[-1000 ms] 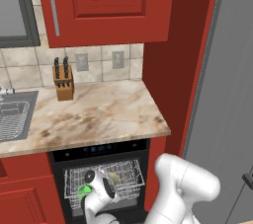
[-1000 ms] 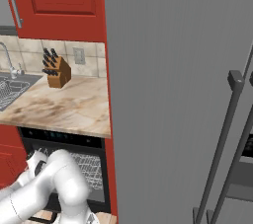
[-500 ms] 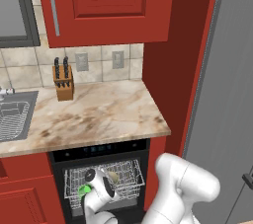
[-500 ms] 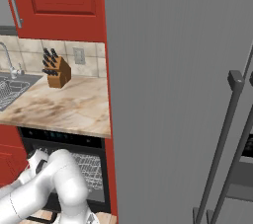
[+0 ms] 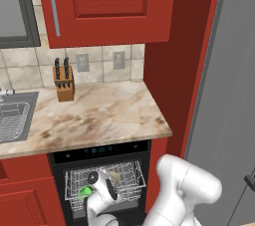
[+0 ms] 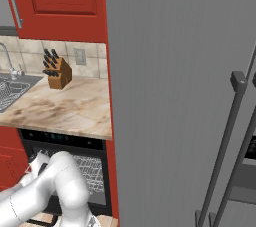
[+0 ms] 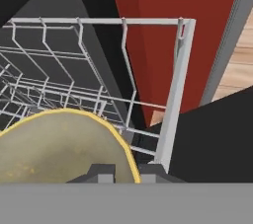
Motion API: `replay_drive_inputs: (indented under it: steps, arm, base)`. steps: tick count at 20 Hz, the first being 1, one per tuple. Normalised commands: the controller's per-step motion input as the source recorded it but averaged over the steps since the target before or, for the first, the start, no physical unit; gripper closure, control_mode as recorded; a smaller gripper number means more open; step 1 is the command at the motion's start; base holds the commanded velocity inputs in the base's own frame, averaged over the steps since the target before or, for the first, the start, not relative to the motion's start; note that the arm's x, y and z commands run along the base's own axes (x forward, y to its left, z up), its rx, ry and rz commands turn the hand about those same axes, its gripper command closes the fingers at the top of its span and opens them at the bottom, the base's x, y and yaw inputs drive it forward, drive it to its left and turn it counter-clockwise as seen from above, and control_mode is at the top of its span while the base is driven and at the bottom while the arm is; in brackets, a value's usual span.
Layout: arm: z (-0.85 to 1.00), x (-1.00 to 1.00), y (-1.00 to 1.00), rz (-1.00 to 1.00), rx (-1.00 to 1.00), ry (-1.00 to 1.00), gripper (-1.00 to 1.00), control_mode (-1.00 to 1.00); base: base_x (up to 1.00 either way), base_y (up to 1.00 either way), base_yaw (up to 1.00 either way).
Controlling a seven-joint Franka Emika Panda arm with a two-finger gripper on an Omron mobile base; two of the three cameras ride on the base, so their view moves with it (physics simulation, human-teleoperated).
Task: Pick up the cup and bowl from the counter, place them in the dishwasher, and close the dishwasher door.
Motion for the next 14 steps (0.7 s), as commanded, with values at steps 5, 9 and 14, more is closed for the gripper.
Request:
replay_drive_inputs:
  steps: [5, 9, 14]
  arm:
    - [0.01, 0.46, 0.00, 0.00, -0.11, 0.00, 1.00, -1.00]
    - [0.00, 0.52, 0.00, 0.00, -0.10, 0.00, 1.00, -1.00]
    - [0.00, 0.53, 0.00, 0.00, -0.08, 0.00, 1.00, -1.00]
  base:
    - [0.00, 0.00, 0.00]
    - [0.00, 0.00, 0.00]
    - [0.00, 0.00, 0.00]
